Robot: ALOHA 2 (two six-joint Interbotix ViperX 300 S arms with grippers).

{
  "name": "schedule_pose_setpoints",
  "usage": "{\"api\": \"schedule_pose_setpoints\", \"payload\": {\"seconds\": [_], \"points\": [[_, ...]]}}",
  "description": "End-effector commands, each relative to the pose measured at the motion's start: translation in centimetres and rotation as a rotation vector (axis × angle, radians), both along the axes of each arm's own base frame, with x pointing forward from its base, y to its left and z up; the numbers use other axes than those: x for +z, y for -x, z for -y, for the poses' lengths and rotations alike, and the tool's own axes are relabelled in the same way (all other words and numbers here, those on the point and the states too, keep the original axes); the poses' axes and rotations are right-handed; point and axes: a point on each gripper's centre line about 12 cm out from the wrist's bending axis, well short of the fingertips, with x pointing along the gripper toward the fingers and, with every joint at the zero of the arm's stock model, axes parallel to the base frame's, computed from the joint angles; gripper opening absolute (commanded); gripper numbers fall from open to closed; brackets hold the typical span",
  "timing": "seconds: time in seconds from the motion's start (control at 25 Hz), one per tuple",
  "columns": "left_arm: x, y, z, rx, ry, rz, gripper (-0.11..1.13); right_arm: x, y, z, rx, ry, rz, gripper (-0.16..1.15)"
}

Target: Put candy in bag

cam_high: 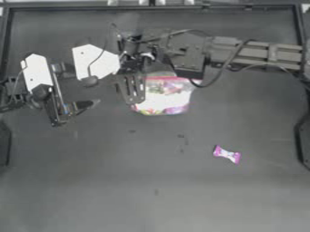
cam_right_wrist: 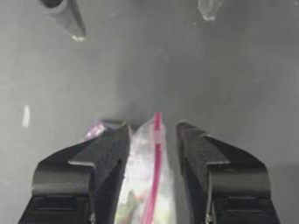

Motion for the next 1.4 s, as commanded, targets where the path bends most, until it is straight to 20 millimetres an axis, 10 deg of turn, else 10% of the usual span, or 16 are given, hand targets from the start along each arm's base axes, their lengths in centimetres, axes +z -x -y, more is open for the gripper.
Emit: {"api": "schedule_pose_setpoints", "payload": {"seconds": [0.04, 1.4], "points": [[0.4, -0.1, -0.1, 0.002, -0.005, 0.018, 1.01, 2.4, -0.2, -0.1, 0.002, 0.008, 0.041, 0.75], [0.3, -0.1, 0.0, 0.001, -0.003, 0.016, 1.01, 2.9, 0.1, -0.3, 0.003, 0.008, 0.031, 0.44]]}}
